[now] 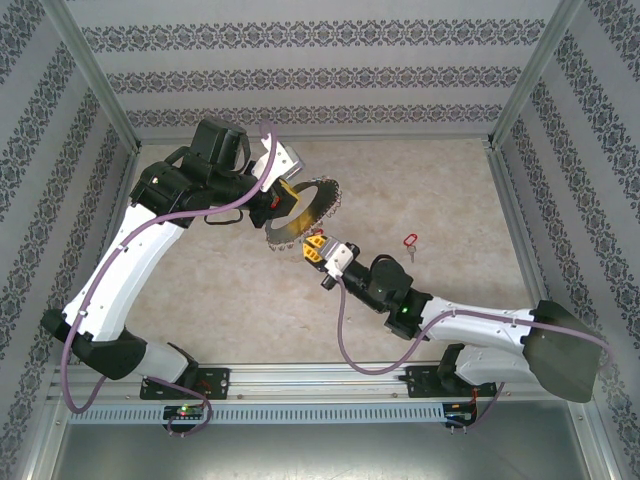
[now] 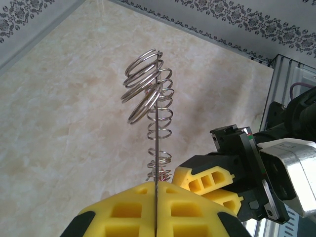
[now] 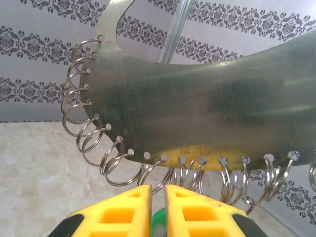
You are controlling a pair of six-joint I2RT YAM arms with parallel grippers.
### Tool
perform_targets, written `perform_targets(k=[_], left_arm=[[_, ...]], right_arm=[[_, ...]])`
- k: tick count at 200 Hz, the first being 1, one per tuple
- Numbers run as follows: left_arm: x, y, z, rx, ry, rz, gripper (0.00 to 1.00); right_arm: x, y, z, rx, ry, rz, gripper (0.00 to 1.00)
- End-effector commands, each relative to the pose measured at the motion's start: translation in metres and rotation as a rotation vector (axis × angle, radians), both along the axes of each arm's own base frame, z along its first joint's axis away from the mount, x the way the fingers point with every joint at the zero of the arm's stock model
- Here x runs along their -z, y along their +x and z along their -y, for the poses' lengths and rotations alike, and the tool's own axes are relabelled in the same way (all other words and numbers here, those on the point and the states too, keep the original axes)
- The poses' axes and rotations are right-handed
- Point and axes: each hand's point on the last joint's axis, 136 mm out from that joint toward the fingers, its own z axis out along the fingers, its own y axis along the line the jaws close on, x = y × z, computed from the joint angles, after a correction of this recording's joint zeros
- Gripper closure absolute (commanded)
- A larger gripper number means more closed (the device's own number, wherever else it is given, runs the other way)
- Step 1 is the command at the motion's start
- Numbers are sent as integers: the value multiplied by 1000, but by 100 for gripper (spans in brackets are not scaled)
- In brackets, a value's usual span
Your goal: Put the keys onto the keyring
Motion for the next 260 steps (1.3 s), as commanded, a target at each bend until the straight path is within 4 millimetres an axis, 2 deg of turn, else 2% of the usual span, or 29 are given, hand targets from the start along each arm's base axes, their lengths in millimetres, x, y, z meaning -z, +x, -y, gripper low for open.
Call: perform_targets(k=[1, 120, 174, 232, 260], left_arm=[[-19, -5, 4, 10, -49, 58, 100], [-18, -6, 5, 10, -49, 56, 100], [-17, -6, 5, 11, -45, 51, 100], [-16, -6, 5, 10, -43, 50, 100], [-16, -7, 5, 10, -44, 50, 100]], right_arm=[[-6, -3, 6, 16, 8, 27, 84], [-14, -3, -3, -12, 14, 41, 84], [-11, 2, -4, 9, 2, 43, 84], [-19, 7, -8, 25, 15, 57, 83], [-17, 12, -7, 52, 5, 57, 83]])
